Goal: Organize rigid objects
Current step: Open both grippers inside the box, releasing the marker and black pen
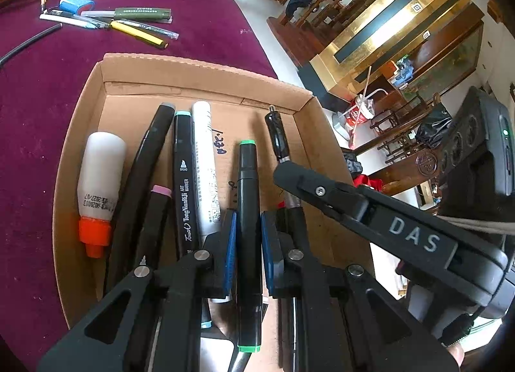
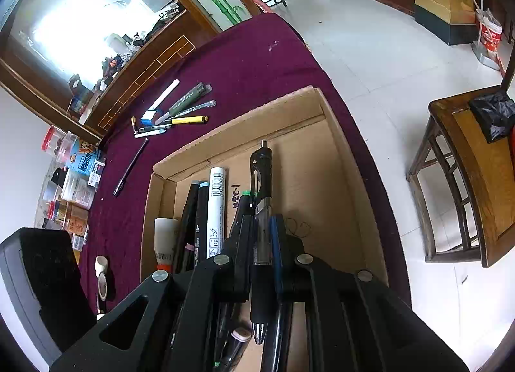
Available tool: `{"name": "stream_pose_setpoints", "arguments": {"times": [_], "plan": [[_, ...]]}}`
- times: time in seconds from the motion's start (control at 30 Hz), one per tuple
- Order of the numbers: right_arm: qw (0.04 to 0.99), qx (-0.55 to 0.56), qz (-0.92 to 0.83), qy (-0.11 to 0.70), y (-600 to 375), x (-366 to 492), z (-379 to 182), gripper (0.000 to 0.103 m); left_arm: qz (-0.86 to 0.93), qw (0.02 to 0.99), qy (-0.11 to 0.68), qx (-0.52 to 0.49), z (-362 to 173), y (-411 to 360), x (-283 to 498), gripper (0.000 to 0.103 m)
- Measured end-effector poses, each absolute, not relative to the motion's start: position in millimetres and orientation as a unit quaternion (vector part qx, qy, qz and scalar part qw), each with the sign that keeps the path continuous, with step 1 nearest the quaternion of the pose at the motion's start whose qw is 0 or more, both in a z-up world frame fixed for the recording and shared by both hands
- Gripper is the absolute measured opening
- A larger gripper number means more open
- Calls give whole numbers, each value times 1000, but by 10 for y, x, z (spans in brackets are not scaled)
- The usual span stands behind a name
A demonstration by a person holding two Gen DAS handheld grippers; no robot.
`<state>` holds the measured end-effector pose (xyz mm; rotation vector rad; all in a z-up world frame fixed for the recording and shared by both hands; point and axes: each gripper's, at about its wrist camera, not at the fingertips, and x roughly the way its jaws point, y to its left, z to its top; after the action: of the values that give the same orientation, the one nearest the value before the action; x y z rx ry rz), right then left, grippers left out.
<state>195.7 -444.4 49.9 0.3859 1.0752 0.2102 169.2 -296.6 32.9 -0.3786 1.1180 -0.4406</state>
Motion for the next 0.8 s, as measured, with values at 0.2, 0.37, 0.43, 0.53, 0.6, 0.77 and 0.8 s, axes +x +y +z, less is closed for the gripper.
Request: {"name": "stream_pose_setpoints", "arguments": {"times": [0.2,0.37,0.43,0.53,0.6,0.77,0.8], "plan": [[838,180,98,505,-4439,1948,521,11,-208,803,527,-182,338,-2908,1687,12],[851,171,90,489,-4445,1852,629,11,-213,798,532,-187,350,-2873,1647,13],[857,170,87,479,-4452,1777,708,11,-218,798,529,-188,392,-2876,1619,13],[864,179,91,461,-4444,1650,831,11,-227,799,523,-192,465,-2830,1563,13],[867,186,95,453,-4416,1582,886,13,-233,800,517,-196,523,-2789,1502,13],[870,199,113,437,-4250,1398,1006,18,-244,804,502,-206,680,-2601,1352,13],[870,199,117,436,-4199,1370,1030,20,-245,806,498,-208,716,-2547,1309,13]]}}
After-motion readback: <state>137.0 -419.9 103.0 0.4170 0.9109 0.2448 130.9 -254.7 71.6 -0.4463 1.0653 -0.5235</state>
